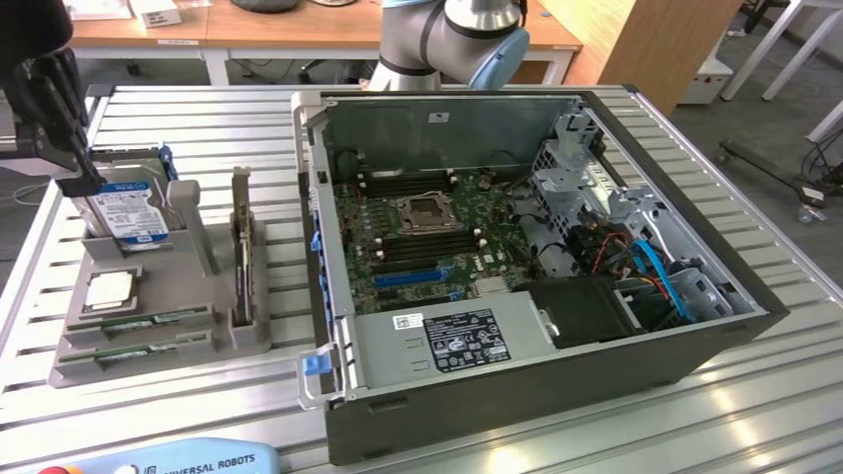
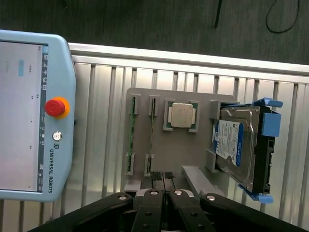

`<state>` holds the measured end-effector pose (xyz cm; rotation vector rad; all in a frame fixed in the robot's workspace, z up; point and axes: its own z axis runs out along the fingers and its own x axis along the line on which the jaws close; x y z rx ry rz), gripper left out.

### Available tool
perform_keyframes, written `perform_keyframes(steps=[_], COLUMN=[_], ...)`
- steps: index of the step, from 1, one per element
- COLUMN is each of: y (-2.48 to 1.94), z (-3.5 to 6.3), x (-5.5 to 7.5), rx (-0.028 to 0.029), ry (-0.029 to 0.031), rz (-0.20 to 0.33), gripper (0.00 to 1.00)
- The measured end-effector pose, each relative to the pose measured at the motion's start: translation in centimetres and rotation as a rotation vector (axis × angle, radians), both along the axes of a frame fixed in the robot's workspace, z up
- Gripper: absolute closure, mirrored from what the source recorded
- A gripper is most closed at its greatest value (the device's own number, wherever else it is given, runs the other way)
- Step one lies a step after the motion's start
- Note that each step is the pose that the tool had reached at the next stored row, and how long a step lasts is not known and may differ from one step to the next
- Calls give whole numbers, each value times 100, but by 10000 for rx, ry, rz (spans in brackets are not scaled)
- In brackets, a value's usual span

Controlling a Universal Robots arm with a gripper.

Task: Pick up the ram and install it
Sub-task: 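Pick up the ram and move it above insertion slot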

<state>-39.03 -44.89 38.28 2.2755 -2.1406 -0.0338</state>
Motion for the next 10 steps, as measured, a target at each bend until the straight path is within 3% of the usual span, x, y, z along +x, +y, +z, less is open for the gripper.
perform_keyframes(steps=[5,10], y=[1,1], z=[-11,-15], x=[0,0], rx=[-1,-1], ry=[0,1], rz=[-330,-338], gripper=[90,90])
